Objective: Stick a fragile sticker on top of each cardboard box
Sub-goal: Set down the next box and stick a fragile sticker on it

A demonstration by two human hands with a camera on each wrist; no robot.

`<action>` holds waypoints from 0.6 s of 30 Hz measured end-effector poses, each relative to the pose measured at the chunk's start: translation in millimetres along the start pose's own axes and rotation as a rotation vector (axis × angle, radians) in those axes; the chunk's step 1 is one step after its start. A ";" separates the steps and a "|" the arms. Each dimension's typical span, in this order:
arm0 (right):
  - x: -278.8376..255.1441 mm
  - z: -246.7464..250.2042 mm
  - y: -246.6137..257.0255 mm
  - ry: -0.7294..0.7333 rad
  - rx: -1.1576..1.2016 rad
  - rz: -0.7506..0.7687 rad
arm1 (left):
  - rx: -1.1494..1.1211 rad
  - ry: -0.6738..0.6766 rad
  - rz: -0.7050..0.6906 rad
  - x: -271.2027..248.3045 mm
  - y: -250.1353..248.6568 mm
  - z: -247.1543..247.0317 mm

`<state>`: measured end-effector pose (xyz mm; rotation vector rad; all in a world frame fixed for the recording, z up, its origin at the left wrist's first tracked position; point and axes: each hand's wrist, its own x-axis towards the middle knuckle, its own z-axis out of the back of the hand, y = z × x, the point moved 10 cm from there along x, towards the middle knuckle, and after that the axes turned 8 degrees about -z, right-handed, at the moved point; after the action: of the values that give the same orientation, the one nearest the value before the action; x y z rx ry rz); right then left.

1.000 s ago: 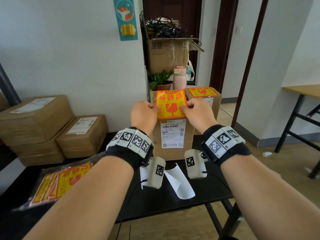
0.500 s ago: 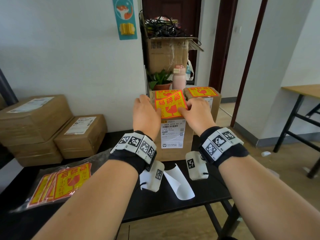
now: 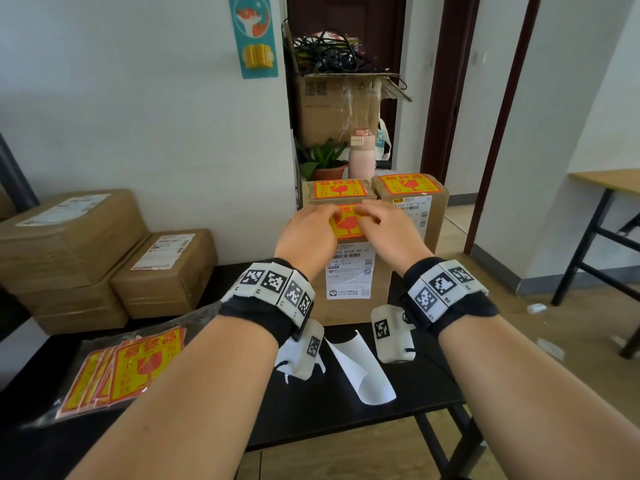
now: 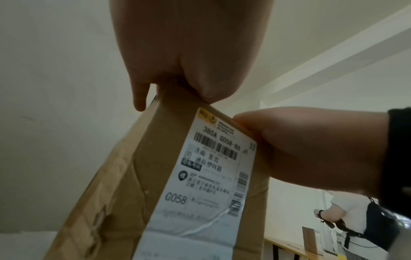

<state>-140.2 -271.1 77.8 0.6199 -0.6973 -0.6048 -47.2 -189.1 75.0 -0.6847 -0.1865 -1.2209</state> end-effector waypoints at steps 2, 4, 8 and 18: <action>3.1 0.3 -1.5 0.005 -0.022 -0.003 | -0.060 0.023 0.008 1.5 6.9 -5.2; 7.4 -2.3 -5.7 0.015 -0.055 -0.004 | -0.099 0.020 0.001 3.2 11.5 -8.0; 17.0 -8.8 -19.5 -0.003 -0.093 0.022 | -0.110 -0.030 0.001 6.4 14.5 -8.7; 9.1 -5.1 -27.6 -0.119 -0.120 -0.020 | 0.260 0.197 -0.037 14.2 29.3 -37.8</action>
<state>-138.9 -294.0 59.3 0.4827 -0.7603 -0.7014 -23.9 -217.1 40.9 -0.3338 -0.1900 -1.2641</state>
